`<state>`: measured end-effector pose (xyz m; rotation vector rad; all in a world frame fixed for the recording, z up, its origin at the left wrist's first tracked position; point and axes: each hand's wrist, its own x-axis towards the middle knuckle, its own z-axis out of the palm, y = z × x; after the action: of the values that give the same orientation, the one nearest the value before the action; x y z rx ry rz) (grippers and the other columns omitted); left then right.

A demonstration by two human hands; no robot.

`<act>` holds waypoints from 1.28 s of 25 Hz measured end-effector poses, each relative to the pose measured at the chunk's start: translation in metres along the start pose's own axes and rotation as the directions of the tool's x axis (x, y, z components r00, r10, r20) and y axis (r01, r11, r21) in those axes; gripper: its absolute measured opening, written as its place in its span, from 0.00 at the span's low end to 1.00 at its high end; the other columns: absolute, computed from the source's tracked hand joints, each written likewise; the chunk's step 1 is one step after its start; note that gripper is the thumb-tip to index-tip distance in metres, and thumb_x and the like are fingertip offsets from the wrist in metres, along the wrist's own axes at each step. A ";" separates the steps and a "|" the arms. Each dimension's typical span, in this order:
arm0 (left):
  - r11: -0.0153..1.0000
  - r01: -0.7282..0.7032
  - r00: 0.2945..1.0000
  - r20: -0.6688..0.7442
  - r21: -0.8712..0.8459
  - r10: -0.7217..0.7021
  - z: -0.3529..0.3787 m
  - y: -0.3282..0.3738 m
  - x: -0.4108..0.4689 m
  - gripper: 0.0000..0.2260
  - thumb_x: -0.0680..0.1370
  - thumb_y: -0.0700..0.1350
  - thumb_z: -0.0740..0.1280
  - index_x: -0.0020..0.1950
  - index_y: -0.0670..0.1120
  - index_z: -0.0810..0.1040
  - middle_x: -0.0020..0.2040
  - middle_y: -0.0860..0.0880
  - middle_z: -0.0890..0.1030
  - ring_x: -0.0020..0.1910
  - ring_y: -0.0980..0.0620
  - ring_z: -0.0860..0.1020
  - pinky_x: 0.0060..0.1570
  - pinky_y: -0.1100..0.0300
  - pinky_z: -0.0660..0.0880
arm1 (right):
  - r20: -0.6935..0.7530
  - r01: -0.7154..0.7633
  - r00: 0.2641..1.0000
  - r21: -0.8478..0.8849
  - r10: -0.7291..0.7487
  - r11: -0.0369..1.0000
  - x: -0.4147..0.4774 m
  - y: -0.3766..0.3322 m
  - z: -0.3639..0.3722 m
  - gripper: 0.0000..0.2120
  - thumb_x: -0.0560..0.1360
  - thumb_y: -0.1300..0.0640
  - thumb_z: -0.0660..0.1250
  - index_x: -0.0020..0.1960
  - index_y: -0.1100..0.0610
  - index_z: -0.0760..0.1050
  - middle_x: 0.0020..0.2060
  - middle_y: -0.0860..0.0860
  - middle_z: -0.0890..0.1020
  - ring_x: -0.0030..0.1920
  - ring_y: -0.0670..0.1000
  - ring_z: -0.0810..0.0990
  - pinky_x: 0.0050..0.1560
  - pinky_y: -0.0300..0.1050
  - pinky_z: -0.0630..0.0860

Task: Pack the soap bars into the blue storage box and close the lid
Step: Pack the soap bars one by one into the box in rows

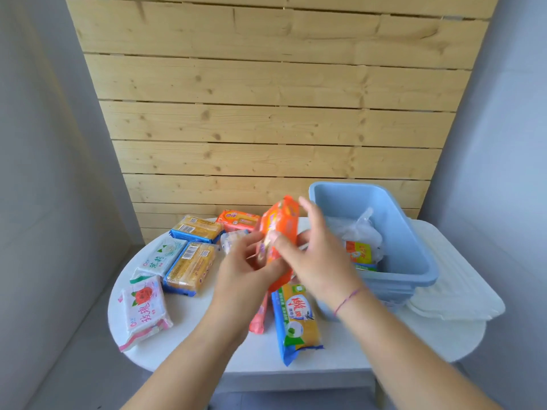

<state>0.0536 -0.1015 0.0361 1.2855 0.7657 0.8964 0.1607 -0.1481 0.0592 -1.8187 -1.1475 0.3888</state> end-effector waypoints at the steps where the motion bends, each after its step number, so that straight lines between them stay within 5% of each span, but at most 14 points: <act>1: 1.000 -0.017 0.999 0.046 -0.002 0.017 0.017 0.006 0.006 0.22 0.66 0.38 0.75 0.58 0.45 0.75 0.42 0.49 0.83 0.36 0.60 0.82 0.34 0.67 0.78 | -0.023 -0.004 1.000 -0.046 0.003 0.999 0.013 -0.001 -0.019 0.34 0.69 0.43 0.68 0.70 0.42 0.57 0.51 0.52 0.82 0.51 0.55 0.81 0.53 0.52 0.78; 3: 0.999 -0.032 0.990 0.140 0.038 0.027 0.051 0.013 0.021 0.26 0.63 0.44 0.75 0.59 0.46 0.75 0.46 0.48 0.82 0.40 0.57 0.82 0.41 0.62 0.81 | -0.057 -0.057 0.997 -0.152 0.048 0.987 0.037 0.004 -0.059 0.32 0.67 0.49 0.70 0.68 0.45 0.61 0.52 0.54 0.83 0.47 0.58 0.82 0.49 0.50 0.80; 6: 0.964 -0.086 0.949 0.315 0.251 0.002 0.086 0.013 0.044 0.31 0.65 0.53 0.75 0.65 0.48 0.72 0.57 0.48 0.80 0.54 0.50 0.80 0.57 0.54 0.78 | -0.034 -0.185 0.983 -0.267 0.182 0.946 0.065 0.013 -0.111 0.29 0.66 0.55 0.69 0.66 0.50 0.64 0.46 0.54 0.81 0.29 0.56 0.80 0.32 0.47 0.79; 9: 0.699 -0.312 0.916 0.399 0.643 0.042 0.096 0.001 0.066 0.25 0.74 0.57 0.67 0.68 0.49 0.71 0.64 0.49 0.77 0.63 0.49 0.75 0.64 0.52 0.71 | -0.024 -0.275 0.949 -0.544 0.313 0.793 0.085 0.031 -0.138 0.24 0.68 0.56 0.68 0.63 0.55 0.67 0.47 0.54 0.80 0.22 0.53 0.78 0.27 0.43 0.75; 12: 0.530 -0.392 0.894 0.447 0.752 0.027 0.089 -0.021 0.077 0.26 0.75 0.59 0.64 0.69 0.46 0.71 0.69 0.47 0.73 0.71 0.47 0.66 0.69 0.49 0.64 | 0.053 -0.226 0.903 -0.785 0.426 0.577 0.095 0.054 -0.129 0.16 0.70 0.55 0.64 0.56 0.60 0.71 0.48 0.58 0.83 0.22 0.53 0.78 0.24 0.40 0.72; 15: 0.497 -0.468 0.865 0.495 0.731 0.085 0.083 -0.040 0.073 0.24 0.77 0.56 0.62 0.70 0.47 0.69 0.73 0.50 0.69 0.77 0.52 0.54 0.75 0.52 0.56 | 0.063 -0.174 0.900 -0.856 0.432 0.487 0.097 0.082 -0.102 0.13 0.71 0.57 0.63 0.55 0.60 0.71 0.46 0.57 0.82 0.33 0.55 0.82 0.26 0.42 0.72; 17: 0.506 -0.483 0.865 0.480 0.715 0.147 0.081 -0.045 0.071 0.23 0.78 0.55 0.60 0.71 0.48 0.69 0.73 0.52 0.67 0.77 0.55 0.52 0.74 0.56 0.54 | 0.018 -0.195 0.917 -0.851 0.399 0.488 0.100 0.097 -0.093 0.17 0.71 0.59 0.64 0.59 0.60 0.69 0.55 0.58 0.76 0.49 0.59 0.81 0.36 0.44 0.73; 20: 0.526 -0.483 0.867 0.465 0.700 0.178 0.080 -0.048 0.068 0.28 0.74 0.60 0.55 0.71 0.49 0.69 0.73 0.53 0.68 0.77 0.56 0.51 0.73 0.60 0.54 | 0.002 -0.212 0.928 -0.820 0.373 0.532 0.095 0.099 -0.096 0.18 0.73 0.62 0.63 0.62 0.59 0.67 0.62 0.58 0.65 0.55 0.60 0.77 0.47 0.47 0.70; 24: 0.566 -0.503 0.858 0.456 0.653 0.236 0.079 -0.051 0.068 0.21 0.79 0.55 0.59 0.70 0.49 0.70 0.72 0.54 0.69 0.76 0.57 0.52 0.72 0.63 0.53 | 0.188 0.102 0.963 -0.915 0.192 0.389 0.073 0.104 -0.097 0.24 0.73 0.56 0.67 0.67 0.59 0.67 0.66 0.57 0.64 0.63 0.60 0.68 0.61 0.52 0.68; 27: 0.586 -0.510 0.855 0.450 0.630 0.259 0.079 -0.053 0.068 0.20 0.79 0.54 0.59 0.70 0.50 0.71 0.71 0.55 0.70 0.76 0.59 0.51 0.72 0.64 0.52 | 0.331 0.189 0.869 -0.909 0.367 0.372 0.066 0.108 -0.107 0.27 0.77 0.44 0.59 0.69 0.60 0.66 0.72 0.56 0.60 0.69 0.60 0.63 0.70 0.52 0.60; 32: 0.589 -0.518 0.850 0.448 0.620 0.277 0.079 -0.056 0.069 0.19 0.79 0.53 0.59 0.69 0.50 0.72 0.71 0.55 0.70 0.74 0.62 0.52 0.70 0.66 0.51 | 0.359 0.194 0.706 -0.927 0.611 0.320 0.066 0.097 -0.111 0.36 0.77 0.35 0.42 0.76 0.57 0.49 0.78 0.55 0.43 0.77 0.57 0.39 0.76 0.57 0.38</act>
<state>0.1626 -0.0795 -0.0081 2.3415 0.5897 0.7210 0.3209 -0.1656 0.0506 -3.1030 -1.8697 0.6910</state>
